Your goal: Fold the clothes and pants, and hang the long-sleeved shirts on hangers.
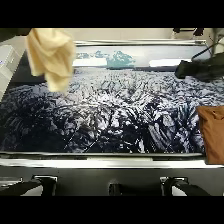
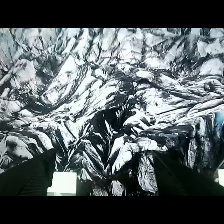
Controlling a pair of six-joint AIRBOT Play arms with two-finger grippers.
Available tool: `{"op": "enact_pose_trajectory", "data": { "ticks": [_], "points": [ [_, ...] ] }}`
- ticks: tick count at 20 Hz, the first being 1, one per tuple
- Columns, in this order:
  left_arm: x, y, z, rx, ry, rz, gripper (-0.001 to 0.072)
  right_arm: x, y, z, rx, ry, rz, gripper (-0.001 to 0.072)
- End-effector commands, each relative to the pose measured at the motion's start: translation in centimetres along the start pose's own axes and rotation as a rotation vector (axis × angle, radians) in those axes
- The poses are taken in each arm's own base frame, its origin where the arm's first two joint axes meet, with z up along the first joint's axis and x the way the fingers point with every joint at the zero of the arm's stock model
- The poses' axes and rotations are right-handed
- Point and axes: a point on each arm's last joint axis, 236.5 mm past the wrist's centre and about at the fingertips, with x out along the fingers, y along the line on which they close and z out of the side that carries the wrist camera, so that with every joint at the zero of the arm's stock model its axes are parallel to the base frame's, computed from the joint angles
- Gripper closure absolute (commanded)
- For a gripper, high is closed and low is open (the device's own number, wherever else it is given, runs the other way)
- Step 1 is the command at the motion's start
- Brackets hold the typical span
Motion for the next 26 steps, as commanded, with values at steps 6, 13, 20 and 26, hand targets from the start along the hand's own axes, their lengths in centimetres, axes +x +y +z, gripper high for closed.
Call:
{"op": "enact_pose_trajectory", "data": {
  "ticks": [6, 13, 20, 26],
  "points": [
    [3.9, -10.8, -20.3, 0.008, 0.521, -0.032, 0.0688, -5.6, -0.1, -5.5, -0.01, 0.149, -0.014, 0.0042],
    [3.0, -4.2, -42.7, -0.288, 0.999, 0.197, 0.0348, 0.3, 0.8, -9.8, 0.027, 0.331, 0.041, 0.0037],
    [-0.4, 4.3, -33.5, -0.324, 0.981, 0.24, -0.0013, 10.6, 3.8, -15.7, 0.126, 0.613, 0.192, 0.0003],
    [-1.5, 2.0, -41.8, -0.511, 1.095, 0.147, -0.0012, 15.7, 5.2, -20.0, 0.205, 0.799, 0.257, 0.0002]
  ]
}}
